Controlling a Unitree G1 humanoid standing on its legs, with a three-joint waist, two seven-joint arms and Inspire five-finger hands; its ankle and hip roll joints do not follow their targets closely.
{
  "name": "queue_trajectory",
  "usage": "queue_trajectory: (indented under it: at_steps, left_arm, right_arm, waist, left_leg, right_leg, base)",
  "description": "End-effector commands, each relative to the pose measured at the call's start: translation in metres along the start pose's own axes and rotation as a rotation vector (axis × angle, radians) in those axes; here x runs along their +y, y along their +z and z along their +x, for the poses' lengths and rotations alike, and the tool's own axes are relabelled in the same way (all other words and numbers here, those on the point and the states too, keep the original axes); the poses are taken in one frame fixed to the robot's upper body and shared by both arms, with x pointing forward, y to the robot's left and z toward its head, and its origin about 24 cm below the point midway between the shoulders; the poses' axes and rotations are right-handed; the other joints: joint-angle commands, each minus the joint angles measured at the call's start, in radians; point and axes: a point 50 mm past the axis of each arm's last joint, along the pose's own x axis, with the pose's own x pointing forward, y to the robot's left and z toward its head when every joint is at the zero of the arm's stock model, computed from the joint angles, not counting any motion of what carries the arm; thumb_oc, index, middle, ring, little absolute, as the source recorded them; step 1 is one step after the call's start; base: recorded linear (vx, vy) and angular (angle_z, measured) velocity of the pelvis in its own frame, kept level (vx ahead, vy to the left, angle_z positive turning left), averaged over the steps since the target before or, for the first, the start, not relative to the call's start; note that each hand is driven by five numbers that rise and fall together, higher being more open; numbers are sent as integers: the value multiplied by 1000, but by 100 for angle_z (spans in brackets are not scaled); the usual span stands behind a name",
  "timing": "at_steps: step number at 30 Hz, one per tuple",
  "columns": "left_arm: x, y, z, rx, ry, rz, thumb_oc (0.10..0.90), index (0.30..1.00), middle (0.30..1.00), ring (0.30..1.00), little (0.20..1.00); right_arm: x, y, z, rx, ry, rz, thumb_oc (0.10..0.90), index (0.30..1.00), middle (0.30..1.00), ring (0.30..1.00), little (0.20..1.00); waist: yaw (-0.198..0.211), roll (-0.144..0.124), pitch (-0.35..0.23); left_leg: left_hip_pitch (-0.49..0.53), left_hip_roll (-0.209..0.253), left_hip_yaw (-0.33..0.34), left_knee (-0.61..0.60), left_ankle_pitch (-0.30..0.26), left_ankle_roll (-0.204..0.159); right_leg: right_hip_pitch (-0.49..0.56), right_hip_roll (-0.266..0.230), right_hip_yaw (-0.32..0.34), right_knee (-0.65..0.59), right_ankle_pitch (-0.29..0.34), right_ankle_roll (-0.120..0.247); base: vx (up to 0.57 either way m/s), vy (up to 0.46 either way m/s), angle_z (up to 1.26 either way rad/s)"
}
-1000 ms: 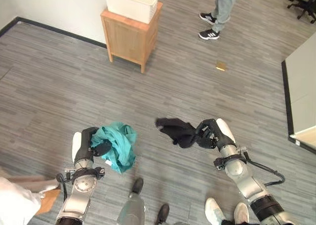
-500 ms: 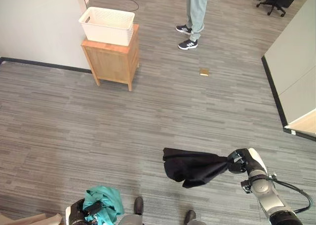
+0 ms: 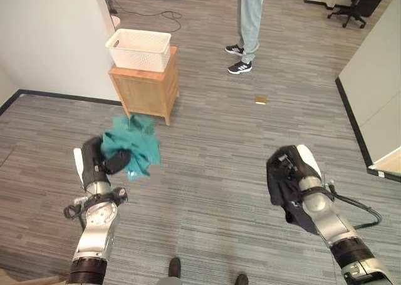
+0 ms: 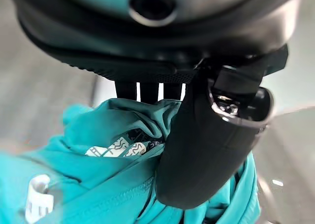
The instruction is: Pick up bed clothes into laundry basket.
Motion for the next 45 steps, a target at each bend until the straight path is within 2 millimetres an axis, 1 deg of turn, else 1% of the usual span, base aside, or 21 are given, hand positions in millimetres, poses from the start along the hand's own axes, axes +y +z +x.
queue_trajectory:
  at_steps: [1,7,9,11,12,15,18,19,20,21,22,24,27,28,31,34,36,38,39,41,45]
  left_arm:
    - [1,47,13,-261,-2,42,400,300,300,300,300]
    - [-6,35,4,-211,-13,39,400,300,300,300,300]
    - [-1,28,-1,-178,7,15,400,300,300,300,300]
    - [0,26,-3,-167,3,15,400,300,300,300,300]
    - [0,28,-2,-172,3,7,400,300,300,300,300]
    - [3,28,-6,-175,4,-13,400,300,300,300,300]
    - [2,27,-10,-172,-9,-19,400,300,300,300,300]
    - [2,25,-11,-170,-18,-4,400,300,300,300,300]
    - [2,26,-11,-170,-19,-5,400,300,300,300,300]
    - [3,27,-10,-179,-22,15,400,300,300,300,300]
    - [4,28,-9,-186,-22,25,400,300,300,300,300]
    - [2,33,-5,-206,-18,38,400,300,300,300,300]
    - [2,46,3,-263,-32,55,400,300,300,300,300]
    - [2,46,3,-263,-32,55,400,300,300,300,300]
    - [8,46,3,-267,-49,127,400,300,300,300,300]
    - [13,63,13,-347,-52,209,400,300,300,300,300]
    - [12,92,24,-470,-34,242,400,300,300,300,300]
    - [10,101,28,-505,-29,230,400,300,300,300,300]
    - [8,114,33,-549,-14,215,400,300,300,300,300]
    - [7,119,36,-568,-12,206,400,300,300,300,300]
    - [0,124,48,-562,-21,190,400,300,300,300,300]
  right_arm:
    - [-22,97,22,-387,-185,147,400,300,300,300,300]
    - [-10,120,14,-479,-148,231,400,300,300,300,300]
    - [-1,126,12,-501,-110,240,400,300,300,300,300]
    - [4,128,12,-501,-91,241,400,300,300,300,300]
    - [4,128,13,-495,-98,243,400,300,300,300,300]
    - [2,128,11,-496,-94,233,400,300,300,300,300]
    - [0,123,11,-487,-93,220,400,300,300,300,300]
    - [-2,116,12,-466,-100,209,400,300,300,300,300]
    - [-2,116,12,-466,-101,209,400,300,300,300,300]
    - [-3,110,14,-445,-106,197,400,300,300,300,300]
    - [-3,108,15,-435,-111,195,400,300,300,300,300]
    - [-4,107,19,-424,-126,198,400,300,300,300,300]
    - [-4,110,18,-431,-125,197,400,300,300,300,300]
    - [-4,110,18,-431,-125,197,400,300,300,300,300]
    - [12,107,13,-411,-72,216,400,300,300,300,300]
    - [19,110,12,-411,-62,231,400,300,300,300,300]
    - [11,125,18,-458,-111,231,400,300,300,300,300]
    - [5,130,20,-477,-137,233,400,300,300,300,300]
    - [-10,140,23,-518,-189,210,400,300,300,300,300]
    - [-22,146,25,-545,-229,209,400,300,300,300,300]
    - [-71,186,30,-687,-389,163,400,300,300,300,300]
  waist:
    - [1,-74,-41]
    - [-21,-92,-66]
    - [-11,-72,-72]
    - [21,-80,-45]
    - [41,-96,-24]
    - [87,-115,7]
    - [115,-118,7]
    - [141,-104,-2]
    - [142,-108,-4]
    - [181,-91,-17]
    - [202,-89,-18]
    - [238,-100,-11]
    - [249,-125,-42]
    - [249,-125,-42]
    - [257,-190,-77]
    - [239,-237,-72]
    - [201,-227,-57]
    - [193,-227,-53]
    - [173,-232,-48]
    - [164,-237,-45]
    - [131,-257,-37]
  left_leg:
    - [128,54,5,27,-206,-85]
    - [205,154,-58,57,-278,-143]
    - [138,215,-76,225,-141,-168]
    - [7,224,-96,447,-39,-147]
    - [-67,220,-78,541,-20,-134]
    - [-222,99,-56,637,-139,-117]
    - [-276,27,0,550,-198,-89]
    - [-297,3,45,416,-173,-70]
    - [-293,-2,49,397,-157,-68]
    - [-325,-20,68,244,-62,-73]
    - [-341,-20,74,168,-23,-76]
    - [-409,7,105,75,27,-91]
    - [-423,105,277,33,97,-70]
    - [-423,105,277,33,97,-70]
    - [-361,60,234,37,128,-44]
    - [-255,23,205,38,81,-1]
    - [-161,55,164,27,26,6]
    - [-145,63,150,22,18,1]
    - [-109,64,122,13,-10,-13]
    - [-93,63,102,9,-22,-24]
    - [-50,63,14,0,-63,-69]
  right_leg:
    - [-121,-44,17,-390,180,10]
    - [-92,-33,60,-350,194,-1]
    - [-50,-4,31,-329,161,-43]
    - [16,14,3,-341,124,-89]
    - [56,17,-19,-358,106,-112]
    - [128,13,-23,-391,69,-115]
    - [163,11,-29,-400,42,-104]
    - [198,40,-36,-398,7,-99]
    - [192,34,-34,-398,11,-98]
    - [243,79,-28,-397,-31,-99]
    - [273,93,-24,-396,-52,-96]
    - [342,94,-22,-392,-96,-87]
    - [415,78,-46,-374,-107,-46]
    - [415,78,-46,-374,-107,-46]
    - [413,18,-34,-288,-30,-2]
    - [362,-43,17,-56,229,39]
    - [252,-62,35,106,294,31]
    - [224,-73,13,96,295,29]
    - [162,-71,-27,36,239,19]
    - [139,-62,-54,-25,215,17]
    - [60,42,-21,-329,160,14]
  base:
    - [301,-160,18]
    - [427,-229,68]
    - [410,-277,57]
    - [318,-327,3]
    - [343,-346,-19]
    - [318,-148,2]
    - [292,42,-5]
    - [392,106,24]
    - [557,176,25]
    - [447,135,20]
    - [607,183,-4]
    - [441,161,-14]
    - [472,321,-9]
    - [395,345,-11]
    - [396,305,-3]
    - [375,303,28]
    - [439,207,62]
    - [427,33,48]
    - [484,-4,46]
    - [472,-26,69]
    - [427,-65,70]
